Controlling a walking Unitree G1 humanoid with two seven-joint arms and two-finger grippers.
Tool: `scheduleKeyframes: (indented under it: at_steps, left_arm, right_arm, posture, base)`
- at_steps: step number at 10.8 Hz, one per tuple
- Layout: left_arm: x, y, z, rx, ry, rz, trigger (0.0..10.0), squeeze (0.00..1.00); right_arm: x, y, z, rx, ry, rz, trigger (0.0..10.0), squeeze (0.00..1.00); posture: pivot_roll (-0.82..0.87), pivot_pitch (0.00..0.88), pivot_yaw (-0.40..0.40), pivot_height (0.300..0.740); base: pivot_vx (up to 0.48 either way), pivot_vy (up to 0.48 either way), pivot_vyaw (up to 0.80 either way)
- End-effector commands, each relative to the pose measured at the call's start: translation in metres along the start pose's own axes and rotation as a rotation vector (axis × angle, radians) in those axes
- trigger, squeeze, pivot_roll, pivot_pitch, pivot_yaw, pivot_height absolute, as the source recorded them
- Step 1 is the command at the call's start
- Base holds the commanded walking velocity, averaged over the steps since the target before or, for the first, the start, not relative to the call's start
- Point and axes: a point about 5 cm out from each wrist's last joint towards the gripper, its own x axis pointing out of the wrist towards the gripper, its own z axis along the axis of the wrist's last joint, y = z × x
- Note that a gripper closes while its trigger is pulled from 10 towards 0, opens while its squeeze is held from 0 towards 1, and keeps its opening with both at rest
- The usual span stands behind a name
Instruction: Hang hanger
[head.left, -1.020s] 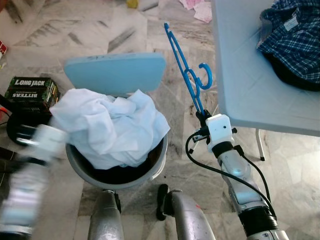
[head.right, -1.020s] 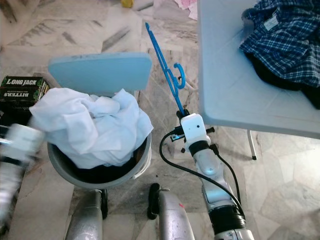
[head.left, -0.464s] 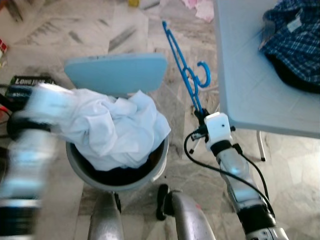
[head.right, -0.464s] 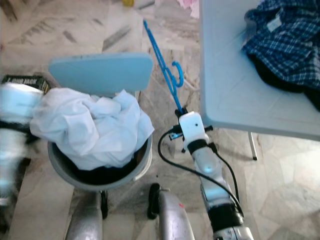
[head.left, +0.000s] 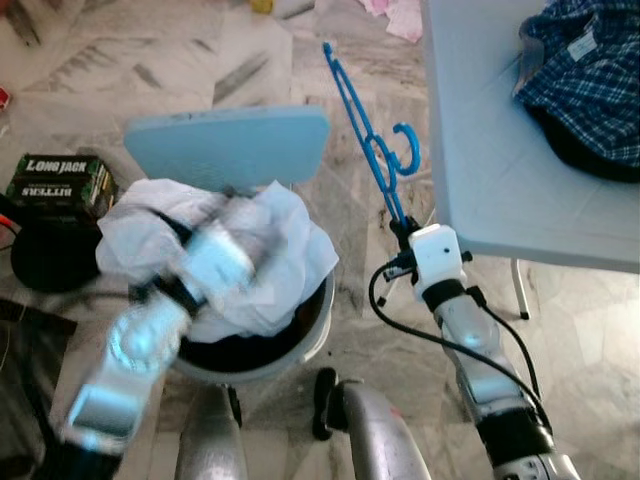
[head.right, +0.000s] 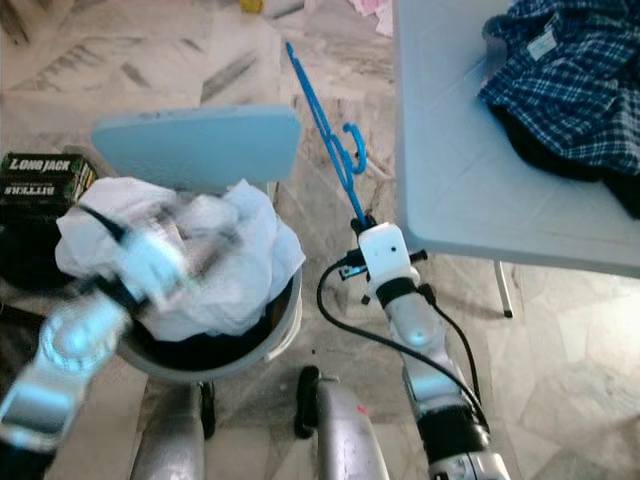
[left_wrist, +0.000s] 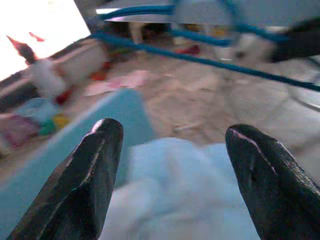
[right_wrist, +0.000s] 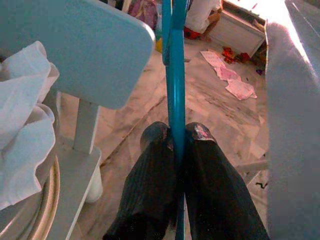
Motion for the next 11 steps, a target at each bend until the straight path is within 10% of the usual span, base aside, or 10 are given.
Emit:
scheduleKeyframes:
  at_steps: [1,10,11]
  left_arm:
    - [-0.002,-0.01,0.002,-0.023,0.002,-0.063,10.0,0.0]
    - [-0.043,-0.022,-0.062,-0.134,0.555,0.152,10.0,0.0]
    - [-0.043,-0.02,-0.061,-0.144,0.554,0.18,0.0,0.0]
  right_arm:
    - [-0.003,0.001,-0.005,-0.005,0.012,0.001,10.0,0.0]
    - [0.0,0.004,-0.005,-0.01,0.008,0.012,10.0,0.0]
    - [0.0,0.003,-0.006,-0.013,0.012,0.012,10.0,0.0]
  posture:
    - [0.09,0.297,-0.115,0.74]
    - [0.1,0.305,-0.111,0.74]
    - [0.1,0.305,-0.111,0.74]
  base:
    - [0.0,0.0,0.0]
    - [0.0,0.0,0.0]
    - [0.0,0.0,0.0]
